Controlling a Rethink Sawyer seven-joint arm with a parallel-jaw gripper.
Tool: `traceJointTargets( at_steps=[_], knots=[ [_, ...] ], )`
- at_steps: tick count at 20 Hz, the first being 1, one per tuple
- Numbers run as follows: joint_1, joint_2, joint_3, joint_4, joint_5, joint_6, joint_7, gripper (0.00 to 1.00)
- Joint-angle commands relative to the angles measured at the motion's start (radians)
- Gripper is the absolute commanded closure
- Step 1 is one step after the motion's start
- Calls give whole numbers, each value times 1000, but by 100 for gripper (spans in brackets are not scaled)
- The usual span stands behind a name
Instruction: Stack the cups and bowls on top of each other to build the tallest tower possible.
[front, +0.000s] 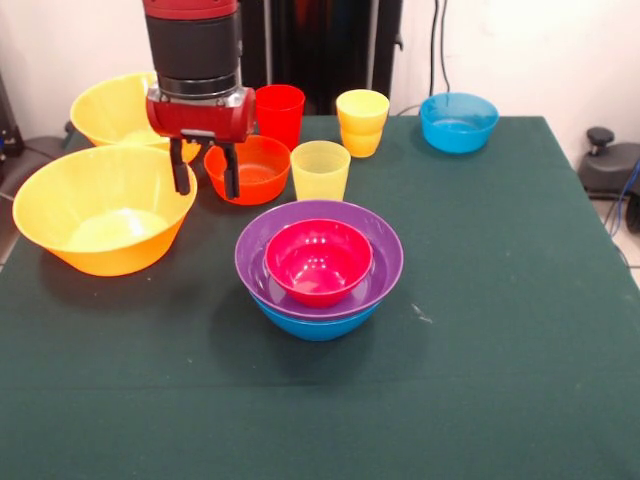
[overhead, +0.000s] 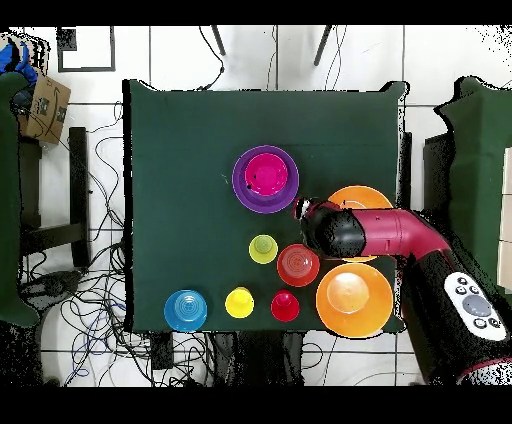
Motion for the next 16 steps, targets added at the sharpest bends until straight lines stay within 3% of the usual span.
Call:
traceJointTargets(
  at_steps=[1,12,16],
  knots=[
    [-11,-3,43,16,-59,27,-144,0],
    [-55,30,67,12,-78,1,-171,0],
    [-54,9,97,78,-66,16,-176,0]
  ],
)
